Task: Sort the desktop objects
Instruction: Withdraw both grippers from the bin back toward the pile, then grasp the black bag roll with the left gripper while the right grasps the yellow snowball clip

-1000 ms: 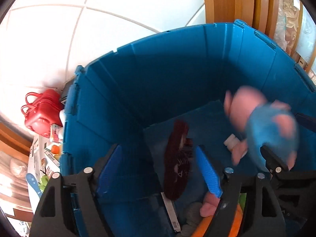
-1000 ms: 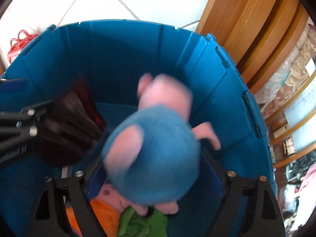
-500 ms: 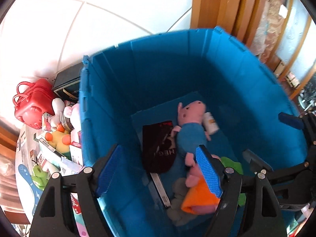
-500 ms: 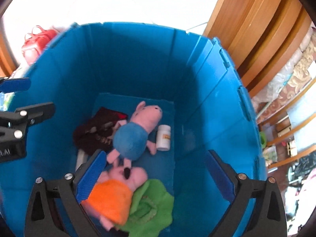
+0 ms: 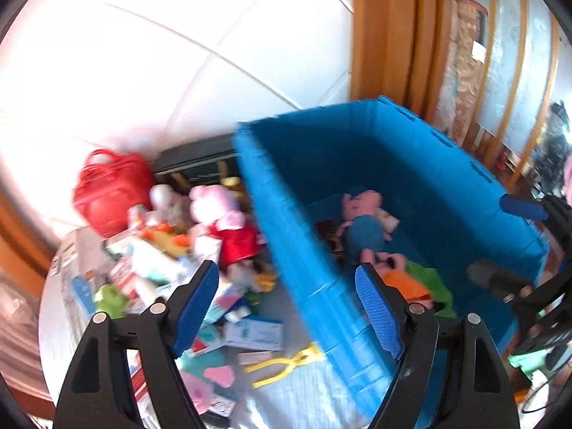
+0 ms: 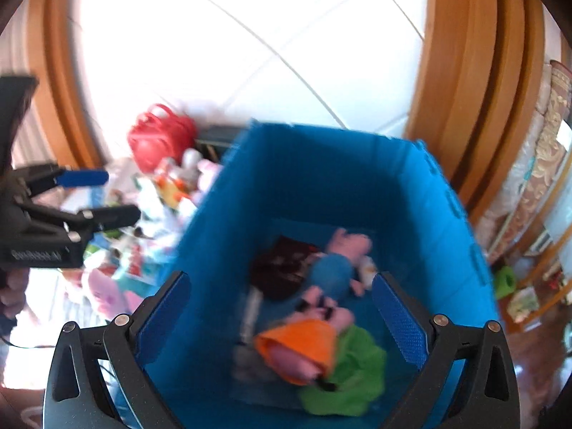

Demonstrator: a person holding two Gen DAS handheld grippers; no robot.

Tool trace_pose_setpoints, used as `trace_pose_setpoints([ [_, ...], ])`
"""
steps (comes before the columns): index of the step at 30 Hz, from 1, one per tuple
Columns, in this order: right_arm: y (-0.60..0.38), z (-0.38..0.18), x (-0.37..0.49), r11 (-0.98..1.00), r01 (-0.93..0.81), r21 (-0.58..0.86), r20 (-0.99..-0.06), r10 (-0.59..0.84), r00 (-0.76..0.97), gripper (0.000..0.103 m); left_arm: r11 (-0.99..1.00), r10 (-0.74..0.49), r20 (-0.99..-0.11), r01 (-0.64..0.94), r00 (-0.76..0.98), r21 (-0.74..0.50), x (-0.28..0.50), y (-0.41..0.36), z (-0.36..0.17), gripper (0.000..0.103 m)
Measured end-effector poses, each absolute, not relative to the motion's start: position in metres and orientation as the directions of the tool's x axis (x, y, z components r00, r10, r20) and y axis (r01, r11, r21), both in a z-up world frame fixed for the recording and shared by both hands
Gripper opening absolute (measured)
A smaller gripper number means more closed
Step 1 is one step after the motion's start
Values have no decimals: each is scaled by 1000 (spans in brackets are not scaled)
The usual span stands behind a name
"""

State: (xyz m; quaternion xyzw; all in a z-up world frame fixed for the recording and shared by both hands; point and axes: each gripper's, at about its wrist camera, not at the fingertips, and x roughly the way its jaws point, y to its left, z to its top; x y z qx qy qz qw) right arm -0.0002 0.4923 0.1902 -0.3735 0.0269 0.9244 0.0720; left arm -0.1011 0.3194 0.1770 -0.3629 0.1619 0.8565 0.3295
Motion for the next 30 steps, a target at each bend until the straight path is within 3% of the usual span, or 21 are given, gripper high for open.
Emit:
trace_pose_setpoints([
  [4, 444, 187, 11, -992, -125, 21, -623, 85, -777, 103, -786, 426, -691, -617, -584, 37, -97, 243, 151, 80],
  [8, 391, 180, 16, -995, -91, 40, -539, 55, -841, 103, -865, 319, -669, -494, -671, 84, -101, 169, 118, 80],
  [14, 325, 153, -3, -995, -27, 94, -507, -24, -861, 103, -936, 184, -690, -340, -700, 95, -113, 75, 50, 80],
  [22, 266, 91, -32, -987, -71, 142, -578, -25, -816, 103, -974, 110, -764, -221, -636, 44, -128, 8, -42, 80],
  [30, 252, -18, -56, -948, -260, 183, -728, 47, -684, 103, -980, 95, -844, -200, -528, 15, -145, 19, -124, 80],
])
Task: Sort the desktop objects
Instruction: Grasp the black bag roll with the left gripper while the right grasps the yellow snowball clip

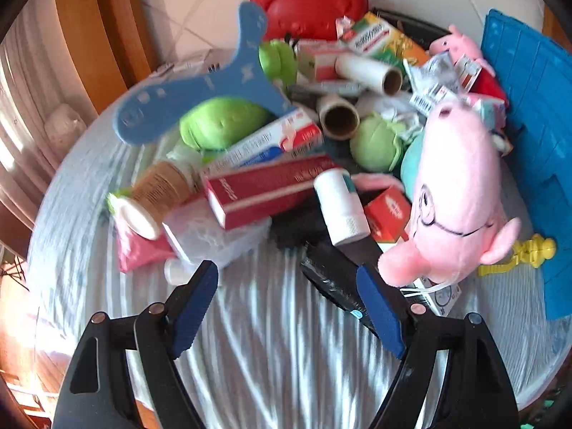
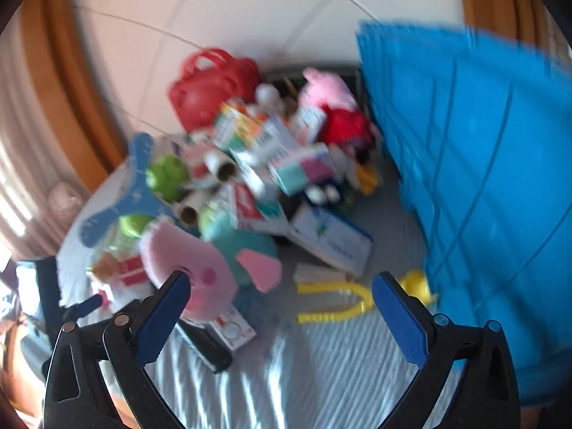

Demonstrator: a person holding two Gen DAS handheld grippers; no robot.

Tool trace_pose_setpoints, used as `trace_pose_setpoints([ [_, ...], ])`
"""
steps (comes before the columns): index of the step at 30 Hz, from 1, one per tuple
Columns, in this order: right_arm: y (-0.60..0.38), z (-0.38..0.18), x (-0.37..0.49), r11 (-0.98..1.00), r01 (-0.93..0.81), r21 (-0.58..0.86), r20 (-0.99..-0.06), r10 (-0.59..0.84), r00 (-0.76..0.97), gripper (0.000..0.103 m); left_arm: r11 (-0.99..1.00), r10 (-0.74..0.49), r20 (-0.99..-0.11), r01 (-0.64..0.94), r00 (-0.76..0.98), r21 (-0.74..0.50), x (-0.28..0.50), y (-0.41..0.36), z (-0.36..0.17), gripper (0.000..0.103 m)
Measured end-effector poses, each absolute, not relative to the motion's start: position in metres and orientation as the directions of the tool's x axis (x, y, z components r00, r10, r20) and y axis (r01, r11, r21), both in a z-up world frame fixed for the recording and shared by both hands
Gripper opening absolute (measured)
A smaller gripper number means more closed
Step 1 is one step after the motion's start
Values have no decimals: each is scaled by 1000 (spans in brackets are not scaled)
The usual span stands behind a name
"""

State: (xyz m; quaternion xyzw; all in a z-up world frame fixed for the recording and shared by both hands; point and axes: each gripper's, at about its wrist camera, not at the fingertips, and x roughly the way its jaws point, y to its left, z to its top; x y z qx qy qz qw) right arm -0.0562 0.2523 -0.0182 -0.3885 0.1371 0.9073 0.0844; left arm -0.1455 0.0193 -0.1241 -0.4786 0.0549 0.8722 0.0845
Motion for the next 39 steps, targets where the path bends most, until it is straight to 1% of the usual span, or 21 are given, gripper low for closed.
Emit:
trace_pose_setpoints([
  [4, 266, -77, -64, -889, -406, 211, -787, 92, -610, 103, -988, 78, -870, -157, -486, -1, -149, 32, -151, 80],
  [7, 288, -117, -62, -808, -537, 244, -825, 118, -553, 103, -987, 81, -880, -160, -469, -6, -149, 40, -163, 80],
  [10, 305, -134, -62, -737, -625, 257, -830, 163, -533, 103, -986, 88, -868, -164, -489, -8, -152, 46, -164, 80],
  [15, 321, -151, -76, -642, -722, 258, -832, 233, -504, 103, -987, 99, -897, -155, -432, -34, -164, 54, -178, 80],
  [17, 329, -159, -81, -589, -768, 251, -842, 259, -474, 103, -986, 118, -896, -155, -429, -55, -165, 54, -182, 80],
  [19, 333, -165, -89, -578, -783, 230, -849, 274, -452, 103, -977, 150, -898, -200, -415, -71, -163, 54, -180, 66],
  [22, 339, -173, -96, -577, -789, 212, -859, 275, -432, 103, -960, 152, -902, -279, -405, -36, -156, 50, -177, 61],
  [23, 339, -174, -98, -593, -783, 189, -857, 289, -426, 99, -958, 145, -903, -286, -403, -27, -153, 44, -177, 59],
  [24, 339, -175, -99, -605, -778, 169, -860, 295, -416, 90, -958, 143, -906, -287, -399, -25, -152, 37, -177, 57],
  [25, 338, -174, -97, -628, -760, 169, -859, 284, -426, 74, -958, 143, -908, -286, -394, -27, -151, 29, -177, 56],
  [26, 338, -173, -94, -648, -742, 174, -858, 270, -437, 64, -959, 141, -910, -283, -390, -27, -151, 21, -177, 55],
  [27, 337, -172, -91, -671, -723, 163, -863, 258, -435, 41, -960, 135, -912, -279, -389, -23, -151, 13, -176, 54],
  [31, 331, -174, -69, -762, -634, 134, -890, 188, -415, 41, -966, 103, -911, -259, -400, 4, -151, -11, -175, 54],
  [36, 324, -176, -42, -823, -553, 129, -909, 124, -397, 43, -976, 107, -914, -216, -392, -22, -145, -13, -183, 56],
  [38, 327, -177, -39, -826, -550, 127, -907, 127, -401, 49, -980, 96, -919, -199, -382, -20, -144, -8, -188, 57],
  [39, 328, -178, -40, -824, -551, 131, -906, 126, -404, 56, -981, 91, -919, -193, -383, -16, -143, -4, -188, 57],
])
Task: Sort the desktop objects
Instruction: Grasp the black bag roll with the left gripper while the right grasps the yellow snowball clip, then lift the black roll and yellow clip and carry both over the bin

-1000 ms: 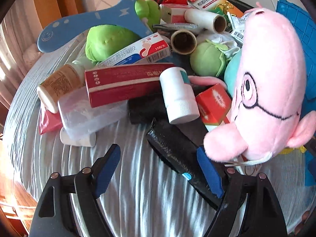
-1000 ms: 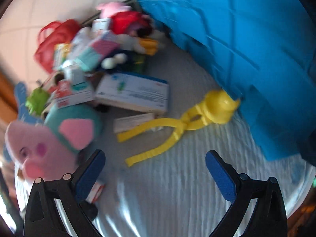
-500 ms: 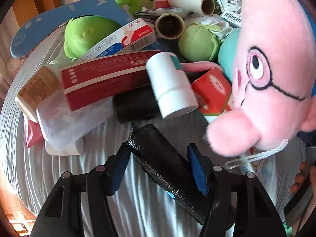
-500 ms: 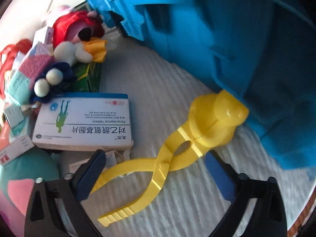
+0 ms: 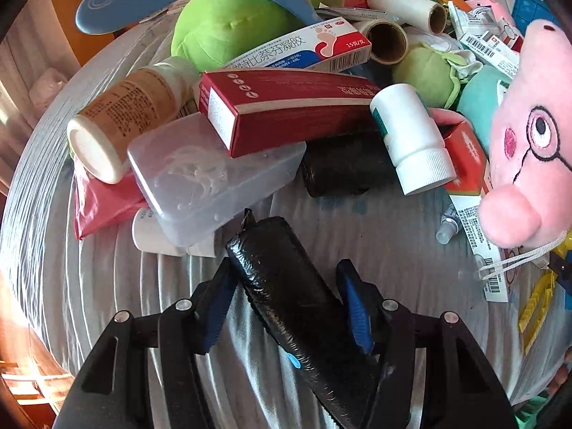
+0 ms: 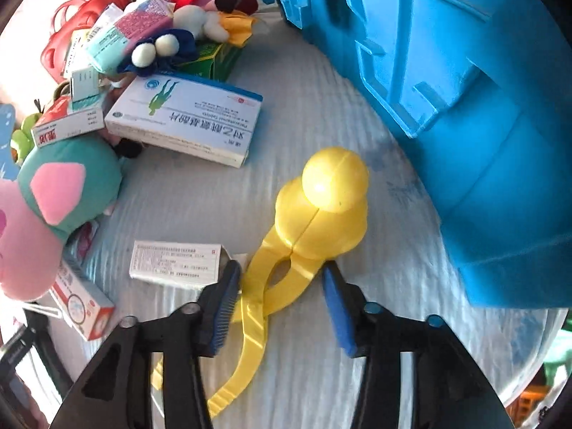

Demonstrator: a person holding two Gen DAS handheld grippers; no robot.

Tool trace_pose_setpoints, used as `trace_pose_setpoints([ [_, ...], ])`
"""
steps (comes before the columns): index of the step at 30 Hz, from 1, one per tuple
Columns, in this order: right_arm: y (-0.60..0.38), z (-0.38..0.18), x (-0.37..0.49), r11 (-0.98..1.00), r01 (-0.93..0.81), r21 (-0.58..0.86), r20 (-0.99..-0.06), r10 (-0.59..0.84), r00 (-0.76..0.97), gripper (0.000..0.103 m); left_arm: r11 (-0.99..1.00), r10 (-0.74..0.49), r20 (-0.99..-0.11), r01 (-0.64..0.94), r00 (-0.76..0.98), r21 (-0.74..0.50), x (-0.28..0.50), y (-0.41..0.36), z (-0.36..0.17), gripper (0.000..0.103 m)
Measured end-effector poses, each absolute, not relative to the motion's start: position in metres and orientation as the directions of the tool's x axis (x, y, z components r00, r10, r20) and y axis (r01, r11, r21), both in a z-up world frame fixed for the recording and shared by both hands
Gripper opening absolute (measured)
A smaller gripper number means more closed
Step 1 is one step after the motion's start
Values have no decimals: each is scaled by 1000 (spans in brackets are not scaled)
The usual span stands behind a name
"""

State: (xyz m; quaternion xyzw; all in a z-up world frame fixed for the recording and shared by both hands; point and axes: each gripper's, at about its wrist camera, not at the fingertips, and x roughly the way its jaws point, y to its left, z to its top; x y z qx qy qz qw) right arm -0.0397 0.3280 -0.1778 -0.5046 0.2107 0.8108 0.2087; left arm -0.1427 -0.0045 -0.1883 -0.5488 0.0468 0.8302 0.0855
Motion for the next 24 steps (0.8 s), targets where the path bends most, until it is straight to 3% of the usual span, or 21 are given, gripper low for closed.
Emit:
trace_pose_setpoints([
  [2, 331, -179, -42, -815, -558, 153, -901, 116, -418, 63, -977, 96, -922, -210, -374, -17, -141, 0, -187, 50],
  [6, 335, -181, -44, -805, -567, 174, -891, 116, -439, 62, -973, 118, -925, -227, -362, -35, -131, 3, -183, 39],
  [12, 339, -184, -40, -788, -587, 188, -881, 128, -455, 63, -976, 101, -923, -215, -371, -20, -121, -2, -185, 38],
  [14, 336, -186, -44, -807, -581, 105, -879, 198, -434, 50, -975, 103, -923, -221, -371, -20, -121, -2, -186, 37],
  [15, 335, -186, -46, -817, -571, 80, -878, 213, -428, 38, -973, 108, -922, -230, -372, -21, -119, -1, -185, 37],
  [20, 330, -176, -31, -839, -536, 91, -865, 201, -460, 36, -960, 188, -885, -271, -425, -74, -103, -5, -160, 34],
  [24, 313, -145, -18, -882, -470, 45, -802, 249, -542, 36, -956, 197, -840, -290, -506, -49, -98, -11, -129, 34],
])
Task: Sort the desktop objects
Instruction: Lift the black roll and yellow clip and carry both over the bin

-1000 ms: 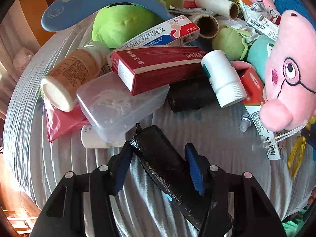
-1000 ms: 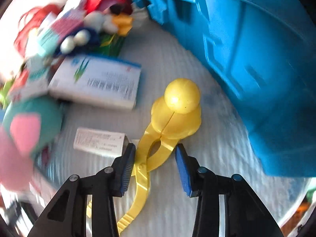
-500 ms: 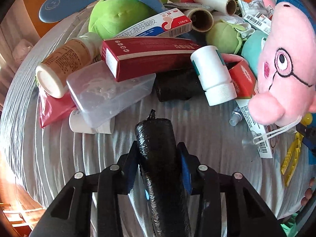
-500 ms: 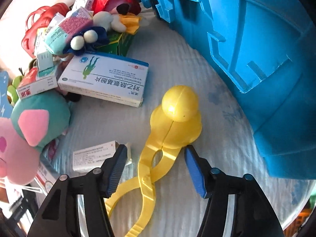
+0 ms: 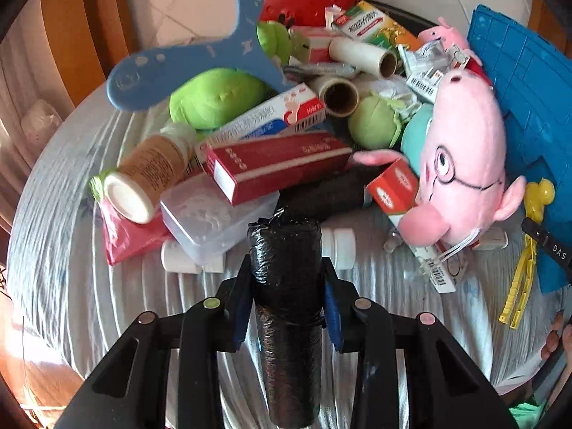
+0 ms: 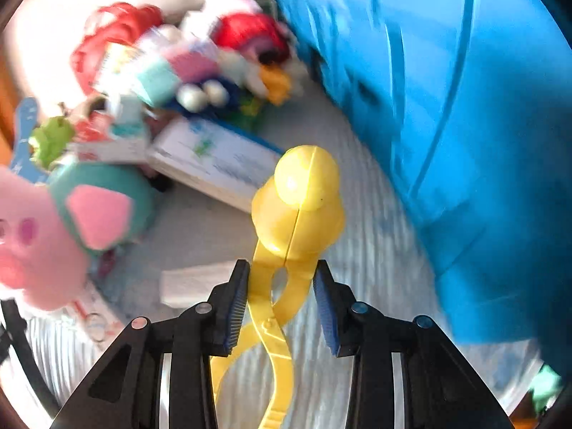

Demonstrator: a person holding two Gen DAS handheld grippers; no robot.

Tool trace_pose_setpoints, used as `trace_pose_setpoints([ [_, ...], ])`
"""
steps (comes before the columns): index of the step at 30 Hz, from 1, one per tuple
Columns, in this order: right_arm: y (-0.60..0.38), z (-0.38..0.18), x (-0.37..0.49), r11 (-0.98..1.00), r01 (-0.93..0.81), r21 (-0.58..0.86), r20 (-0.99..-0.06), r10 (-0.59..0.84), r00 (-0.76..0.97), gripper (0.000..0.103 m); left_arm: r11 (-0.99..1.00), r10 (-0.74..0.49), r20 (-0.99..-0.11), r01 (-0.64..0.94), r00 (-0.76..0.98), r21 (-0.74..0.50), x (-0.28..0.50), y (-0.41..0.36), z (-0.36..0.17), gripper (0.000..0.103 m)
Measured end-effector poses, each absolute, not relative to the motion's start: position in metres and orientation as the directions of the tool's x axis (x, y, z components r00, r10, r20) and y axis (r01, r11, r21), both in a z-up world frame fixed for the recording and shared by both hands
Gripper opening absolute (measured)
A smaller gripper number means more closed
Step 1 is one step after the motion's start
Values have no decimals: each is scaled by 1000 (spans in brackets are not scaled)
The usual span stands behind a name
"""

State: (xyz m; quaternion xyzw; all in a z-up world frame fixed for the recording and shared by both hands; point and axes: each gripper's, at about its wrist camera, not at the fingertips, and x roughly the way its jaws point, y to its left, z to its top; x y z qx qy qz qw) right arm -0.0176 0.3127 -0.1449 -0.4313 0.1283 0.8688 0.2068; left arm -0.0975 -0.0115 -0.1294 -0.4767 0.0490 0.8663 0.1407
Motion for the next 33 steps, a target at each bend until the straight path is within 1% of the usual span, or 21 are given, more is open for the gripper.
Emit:
trace_pose_setpoints([
  [3, 300, -111, -18, -897, -440, 36, -745, 270, -610, 36, -957, 203, -791, -287, -577, -37, -90, -10, -98, 33],
  [5, 293, -82, -25, -905, -423, 43, -701, 275, -659, 36, -958, 209, -764, -284, -611, -34, -99, -14, -82, 33],
  [6, 289, -68, -33, -908, -416, 45, -684, 275, -675, 36, -958, 212, -751, -284, -626, -35, -104, -18, -74, 33],
  [7, 286, -56, -30, -913, -405, 50, -663, 273, -697, 36, -958, 219, -738, -284, -638, -38, -131, -20, -64, 33],
  [8, 275, -44, -37, -918, -393, 55, -640, 270, -720, 36, -957, 229, -723, -288, -652, -43, -142, -16, -55, 33],
  [11, 271, 3, -59, -928, -366, 75, -569, 261, -780, 36, -946, 279, -659, -317, -698, -64, -139, -13, -18, 33],
  [15, 270, 58, -41, -935, -340, 103, -484, 251, -838, 36, -928, 333, -569, -370, -752, -53, -137, 10, 28, 33],
  [17, 280, 86, -35, -935, -331, 130, -447, 243, -861, 36, -917, 361, -538, -396, -762, -55, -138, 25, 49, 33],
  [22, 322, 149, 3, -915, -362, 176, -321, 294, -900, 36, -881, 441, -450, -469, -777, -53, -131, 71, 107, 33],
  [24, 342, 166, 15, -907, -379, 183, -302, 315, -900, 36, -856, 493, -418, -512, -763, -76, -124, 97, 131, 33],
  [27, 376, 186, 25, -893, -427, 146, -296, 372, -880, 36, -804, 574, -370, -589, -730, -86, -105, 145, 163, 33],
  [31, 429, 193, 42, -878, -473, 68, -336, 426, -840, 36, -731, 661, -339, -676, -669, -90, -79, 213, 197, 33],
  [33, 456, 193, 53, -876, -480, 37, -359, 437, -825, 36, -703, 689, -344, -704, -638, -102, -69, 249, 207, 33],
])
